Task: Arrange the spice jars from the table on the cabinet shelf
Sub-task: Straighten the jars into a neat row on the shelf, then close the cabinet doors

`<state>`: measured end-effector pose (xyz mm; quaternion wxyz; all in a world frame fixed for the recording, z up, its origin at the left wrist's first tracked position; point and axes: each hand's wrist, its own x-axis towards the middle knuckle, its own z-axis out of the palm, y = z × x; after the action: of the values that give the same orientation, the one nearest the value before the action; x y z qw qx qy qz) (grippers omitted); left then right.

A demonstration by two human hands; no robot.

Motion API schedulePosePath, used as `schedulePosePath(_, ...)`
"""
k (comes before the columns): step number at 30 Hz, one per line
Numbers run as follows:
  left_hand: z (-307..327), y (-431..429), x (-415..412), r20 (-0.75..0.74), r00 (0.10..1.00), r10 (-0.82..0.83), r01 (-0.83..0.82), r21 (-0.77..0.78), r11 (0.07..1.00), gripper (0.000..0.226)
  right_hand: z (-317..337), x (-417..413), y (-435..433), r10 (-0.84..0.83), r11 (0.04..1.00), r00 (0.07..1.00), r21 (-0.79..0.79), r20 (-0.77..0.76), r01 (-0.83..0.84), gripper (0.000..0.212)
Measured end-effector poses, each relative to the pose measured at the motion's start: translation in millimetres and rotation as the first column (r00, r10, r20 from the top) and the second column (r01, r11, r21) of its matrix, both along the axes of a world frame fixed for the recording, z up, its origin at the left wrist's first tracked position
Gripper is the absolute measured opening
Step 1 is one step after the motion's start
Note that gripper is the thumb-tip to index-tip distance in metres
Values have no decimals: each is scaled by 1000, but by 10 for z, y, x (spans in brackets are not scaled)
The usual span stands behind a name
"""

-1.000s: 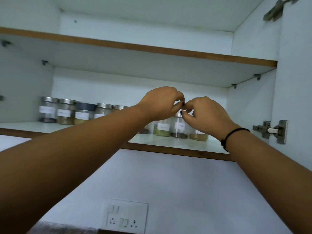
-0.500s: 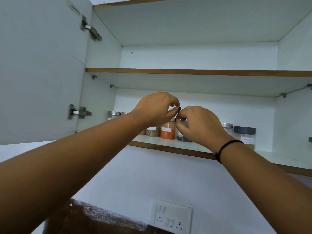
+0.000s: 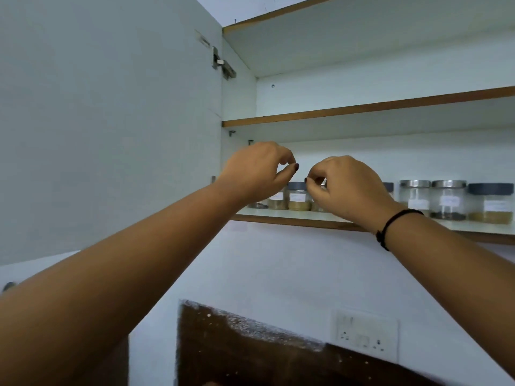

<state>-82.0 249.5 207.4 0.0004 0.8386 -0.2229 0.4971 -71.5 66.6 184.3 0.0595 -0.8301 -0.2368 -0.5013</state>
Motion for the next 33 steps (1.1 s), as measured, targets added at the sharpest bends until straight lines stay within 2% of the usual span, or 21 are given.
schedulePosePath(13,-71,1288,-933,56,993,101,-102,13,995,34,-274,-771,1556,181,983,982,27,-50,-180,27)
schedulePosePath(18,-121,1720,-1243,116,985,129,-120,-83,989,34,-459,-879,2084,323,938,941,166,-105,-304,27)
schedulePosePath(22,-249,2011,-1440,242,963,119,-73,-192,979,36,-725,-935,2490,511,830,843,351,-167,-434,32)
schedulePosePath(26,-391,2275,-1580,410,892,192,-58,-318,946,34,-1129,-936,2911,666,697,687,571,-291,-434,53)
schedulePosePath(28,-455,2376,-1604,394,879,269,-77,-440,895,40,-1287,-957,3128,745,611,565,703,-355,-364,66)
schedulePosePath(31,-545,2481,-1622,288,920,266,-24,-637,770,66,-1364,-1074,3383,853,495,268,857,-448,-142,58)
schedulePosePath(33,-582,2552,-1616,246,962,121,101,-728,678,79,-1346,-1156,3505,908,418,48,908,-417,-16,55)
